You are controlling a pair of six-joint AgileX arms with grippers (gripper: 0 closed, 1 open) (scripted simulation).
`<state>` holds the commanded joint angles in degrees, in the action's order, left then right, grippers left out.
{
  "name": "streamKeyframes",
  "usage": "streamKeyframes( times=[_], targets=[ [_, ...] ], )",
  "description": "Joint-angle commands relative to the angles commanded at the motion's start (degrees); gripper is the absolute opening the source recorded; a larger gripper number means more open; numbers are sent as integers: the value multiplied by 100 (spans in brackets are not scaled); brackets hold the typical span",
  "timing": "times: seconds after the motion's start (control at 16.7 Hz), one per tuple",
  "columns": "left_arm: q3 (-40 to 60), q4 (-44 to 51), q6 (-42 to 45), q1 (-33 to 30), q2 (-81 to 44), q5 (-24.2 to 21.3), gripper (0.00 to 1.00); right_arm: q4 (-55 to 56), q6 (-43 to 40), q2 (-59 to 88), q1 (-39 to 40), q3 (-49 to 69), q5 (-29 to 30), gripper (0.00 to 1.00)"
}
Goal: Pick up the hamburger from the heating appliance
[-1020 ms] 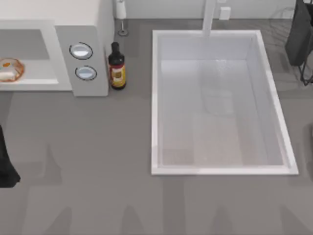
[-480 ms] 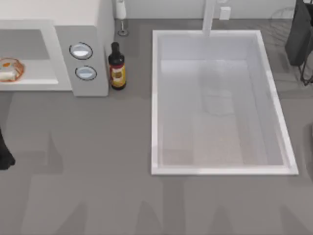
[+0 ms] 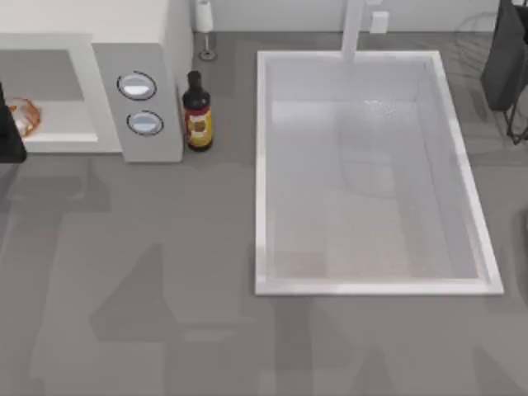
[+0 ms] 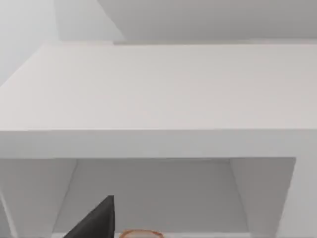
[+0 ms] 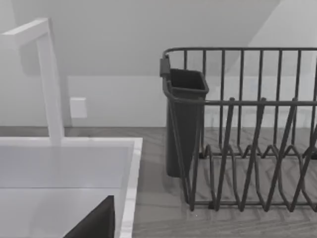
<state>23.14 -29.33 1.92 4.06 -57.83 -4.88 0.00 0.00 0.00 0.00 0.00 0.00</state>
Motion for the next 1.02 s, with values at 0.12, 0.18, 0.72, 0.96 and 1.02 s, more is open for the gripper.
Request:
streamKeyframes(
  times=[0.12,0.18,0.72,0.96,1.02],
  targets=[
    [497,-630,41,87,-1377,-105,100,0,0,0,0,0,0,100],
    [744,-943,62,131,-2069,-157,100,0,0,0,0,0,0,100],
    [2579,-3268,214,453,-7217,-544,100,0,0,0,0,0,0,100],
    [2959,-3750,246,520,-8203,-624,100,0,0,0,0,0,0,100],
    [2996,-3797,249,526,-8297,-632,100,0,0,0,0,0,0,100]
  ],
)
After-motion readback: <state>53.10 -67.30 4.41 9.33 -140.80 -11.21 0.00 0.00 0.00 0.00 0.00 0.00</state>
